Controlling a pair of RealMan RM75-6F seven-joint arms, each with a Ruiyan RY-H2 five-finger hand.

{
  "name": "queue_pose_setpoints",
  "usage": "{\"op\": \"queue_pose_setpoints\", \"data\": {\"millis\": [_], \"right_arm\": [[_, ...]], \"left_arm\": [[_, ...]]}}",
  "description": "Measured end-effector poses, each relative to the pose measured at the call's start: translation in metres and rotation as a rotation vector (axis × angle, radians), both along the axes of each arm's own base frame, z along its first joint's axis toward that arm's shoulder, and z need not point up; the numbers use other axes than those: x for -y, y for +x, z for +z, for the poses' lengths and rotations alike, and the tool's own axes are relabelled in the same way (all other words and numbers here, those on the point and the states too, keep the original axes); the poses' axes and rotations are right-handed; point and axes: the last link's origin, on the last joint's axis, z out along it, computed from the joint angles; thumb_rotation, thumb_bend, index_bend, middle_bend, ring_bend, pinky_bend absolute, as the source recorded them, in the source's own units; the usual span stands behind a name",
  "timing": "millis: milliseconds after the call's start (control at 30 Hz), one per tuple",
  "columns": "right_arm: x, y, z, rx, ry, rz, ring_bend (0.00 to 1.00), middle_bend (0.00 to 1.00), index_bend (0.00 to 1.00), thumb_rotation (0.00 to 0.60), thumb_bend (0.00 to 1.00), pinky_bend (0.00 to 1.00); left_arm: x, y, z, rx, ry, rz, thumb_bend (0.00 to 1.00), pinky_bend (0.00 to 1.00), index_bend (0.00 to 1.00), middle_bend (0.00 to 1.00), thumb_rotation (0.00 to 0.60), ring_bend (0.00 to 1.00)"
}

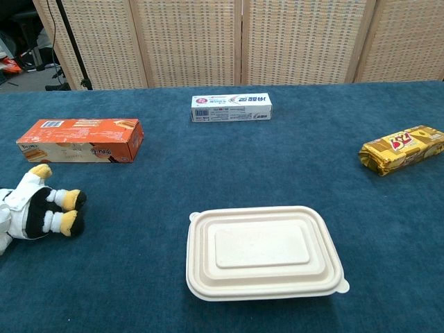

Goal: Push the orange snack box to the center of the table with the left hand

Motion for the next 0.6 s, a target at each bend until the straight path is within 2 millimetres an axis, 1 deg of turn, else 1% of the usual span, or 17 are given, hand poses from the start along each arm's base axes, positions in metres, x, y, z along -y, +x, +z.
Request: {"op": "queue_pose_setpoints", "data": {"millis": [400, 600], "right_arm": [[-0.0010, 0.0011, -0.0007, -0.001, 0.001, 0.004, 0.00, 0.00, 0.02, 0.600, 0.05, 0.00], [0.0010, 0.0000, -0.0029, -0.009, 0.005, -0.004, 0.00, 0.00, 0.02, 0.600, 0.05, 0.00]], "left_arm": [[0.0011, 0.0002, 0.0019, 0.008, 0.003, -0.002, 0.06, 0.00, 0.00, 0.00, 0.600, 0.00], [-0.0022, -0.0012, 0.0026, 0.019, 0.001, 0.007, 0.06, 0.00, 0.00, 0.00, 0.600, 0.00]]}}
